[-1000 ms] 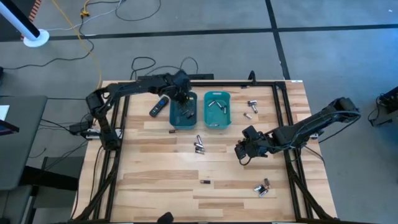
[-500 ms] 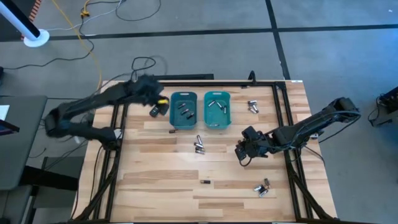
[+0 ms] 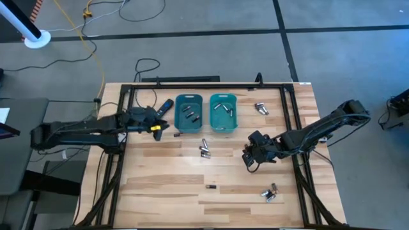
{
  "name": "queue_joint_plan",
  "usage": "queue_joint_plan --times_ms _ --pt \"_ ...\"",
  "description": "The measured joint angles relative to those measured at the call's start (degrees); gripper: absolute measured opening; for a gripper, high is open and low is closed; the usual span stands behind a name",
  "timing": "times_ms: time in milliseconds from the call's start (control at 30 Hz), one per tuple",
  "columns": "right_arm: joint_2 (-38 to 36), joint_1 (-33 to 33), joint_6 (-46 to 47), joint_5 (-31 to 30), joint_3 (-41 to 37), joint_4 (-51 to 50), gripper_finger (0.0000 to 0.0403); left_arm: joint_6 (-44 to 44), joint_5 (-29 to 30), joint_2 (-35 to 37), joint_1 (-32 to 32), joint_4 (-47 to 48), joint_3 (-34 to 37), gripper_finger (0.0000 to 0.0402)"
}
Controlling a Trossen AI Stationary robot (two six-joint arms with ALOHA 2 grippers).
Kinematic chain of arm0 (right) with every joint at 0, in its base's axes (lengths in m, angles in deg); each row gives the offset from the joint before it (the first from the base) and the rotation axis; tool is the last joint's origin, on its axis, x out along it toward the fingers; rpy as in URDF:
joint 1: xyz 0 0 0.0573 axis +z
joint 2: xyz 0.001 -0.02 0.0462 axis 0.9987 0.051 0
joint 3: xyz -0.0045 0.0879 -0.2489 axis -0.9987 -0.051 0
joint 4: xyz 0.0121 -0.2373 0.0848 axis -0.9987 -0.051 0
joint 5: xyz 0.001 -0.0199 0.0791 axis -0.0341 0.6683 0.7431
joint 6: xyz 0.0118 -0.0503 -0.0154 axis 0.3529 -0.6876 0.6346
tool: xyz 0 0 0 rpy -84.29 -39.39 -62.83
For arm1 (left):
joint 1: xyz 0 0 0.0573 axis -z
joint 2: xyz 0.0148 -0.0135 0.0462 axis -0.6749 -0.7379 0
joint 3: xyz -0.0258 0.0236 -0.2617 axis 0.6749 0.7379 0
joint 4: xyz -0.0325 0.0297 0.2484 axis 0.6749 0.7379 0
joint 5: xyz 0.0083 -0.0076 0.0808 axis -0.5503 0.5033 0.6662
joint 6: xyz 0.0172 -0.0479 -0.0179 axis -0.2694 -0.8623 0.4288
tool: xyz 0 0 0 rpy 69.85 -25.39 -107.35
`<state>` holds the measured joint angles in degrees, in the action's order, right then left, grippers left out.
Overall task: Sort batteries
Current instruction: Put the black battery into the blue bin
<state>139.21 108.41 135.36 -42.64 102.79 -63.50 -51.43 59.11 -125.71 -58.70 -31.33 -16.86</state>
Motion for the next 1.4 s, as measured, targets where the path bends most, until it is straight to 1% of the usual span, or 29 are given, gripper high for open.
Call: queue_joint_plan --times_ms 100,167,267,400,500,567,733,800,900,1000,1067,1400 --pt "0.0 0.5 0.0 0.0 0.0 0.0 0.0111 2.6 0.0 -1.6 0.9 -0.8 2.5 0.0156" --pt "0.0 0.9 0.0 0.0 0.0 0.0 0.0111 5.2 0.1 -2.9 0.9 -0.5 3.3 0.0164" --pt "0.0 1.2 0.2 0.0 0.0 0.0 0.0111 6.5 -0.7 -4.7 1.2 -0.1 4.2 0.0165" --pt "0.0 1.2 0.4 0.0 0.0 0.0 0.0111 12.0 -0.1 -7.1 2.0 -1.6 5.2 0.0157" --pt "0.0 1.1 0.4 0.0 0.0 0.0 0.0111 14.3 -0.1 -9.0 2.8 -7.0 7.6 0.0152" --pt "0.0 1.1 0.4 0.0 0.0 0.0 0.0111 14.4 -0.1 -10.1 3.2 -11.6 10.1 0.0152" --pt "0.0 1.1 0.5 0.0 0.0 0.0 0.0111 11.8 0.1 -12.7 4.0 -24.0 16.4 0.0151" --pt "0.0 1.1 0.6 0.0 0.0 0.1 0.0111 11.6 1.4 -13.4 4.0 -26.3 17.6 0.0151" --pt "0.0 1.1 1.1 0.0 0.0 0.0 0.0111 14.1 4.3 -14.9 4.0 -26.8 18.3 0.0151" --pt "0.0 1.1 1.1 0.0 0.0 0.0 0.0111 17.1 5.6 -17.1 4.0 -27.6 18.3 0.0151" --pt "0.0 1.1 1.1 0.0 0.0 0.1 0.0111 17.2 6.1 -19.0 4.0 -29.1 18.3 0.0151" --pt "0.0 1.1 2.0 0.0 0.0 0.1 0.0111 17.4 6.2 -31.5 4.0 -44.9 18.3 0.0151"
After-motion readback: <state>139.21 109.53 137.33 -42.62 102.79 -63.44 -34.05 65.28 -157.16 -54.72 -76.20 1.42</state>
